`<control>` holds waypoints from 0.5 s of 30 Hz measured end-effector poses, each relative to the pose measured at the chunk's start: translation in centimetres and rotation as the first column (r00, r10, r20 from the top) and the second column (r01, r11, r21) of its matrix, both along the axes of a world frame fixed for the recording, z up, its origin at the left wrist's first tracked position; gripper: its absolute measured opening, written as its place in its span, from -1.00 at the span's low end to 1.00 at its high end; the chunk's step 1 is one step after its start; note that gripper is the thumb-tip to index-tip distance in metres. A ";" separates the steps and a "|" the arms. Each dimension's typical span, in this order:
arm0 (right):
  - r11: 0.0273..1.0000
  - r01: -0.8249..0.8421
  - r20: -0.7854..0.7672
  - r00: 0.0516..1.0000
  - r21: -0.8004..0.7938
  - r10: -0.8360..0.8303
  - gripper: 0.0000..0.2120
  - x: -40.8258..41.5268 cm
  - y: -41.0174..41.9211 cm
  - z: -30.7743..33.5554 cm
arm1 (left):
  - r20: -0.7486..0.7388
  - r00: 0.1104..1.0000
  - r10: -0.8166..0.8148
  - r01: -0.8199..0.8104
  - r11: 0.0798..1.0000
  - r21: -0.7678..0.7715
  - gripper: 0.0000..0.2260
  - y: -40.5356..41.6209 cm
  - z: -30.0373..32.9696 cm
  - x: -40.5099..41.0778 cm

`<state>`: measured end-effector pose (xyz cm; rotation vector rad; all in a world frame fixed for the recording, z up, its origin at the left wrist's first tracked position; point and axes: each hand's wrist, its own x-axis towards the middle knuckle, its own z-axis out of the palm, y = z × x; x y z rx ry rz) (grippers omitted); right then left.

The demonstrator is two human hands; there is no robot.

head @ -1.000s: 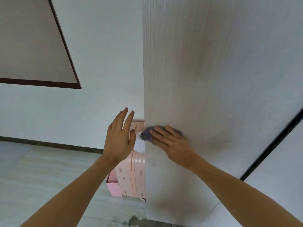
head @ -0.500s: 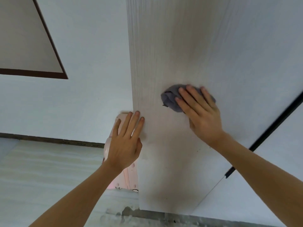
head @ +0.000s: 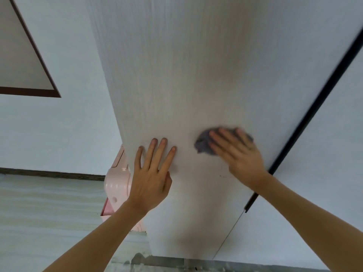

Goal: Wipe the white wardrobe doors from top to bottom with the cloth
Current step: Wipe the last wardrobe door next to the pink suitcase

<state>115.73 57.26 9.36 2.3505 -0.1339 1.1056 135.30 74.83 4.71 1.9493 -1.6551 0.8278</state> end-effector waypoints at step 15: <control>0.944 -0.126 -0.319 0.948 -0.304 0.024 -0.70 -5.8 -4.3 -7.4 | 0.162 0.985 0.056 -0.019 0.975 -0.223 -0.54 -6.3 -3.4 -5.2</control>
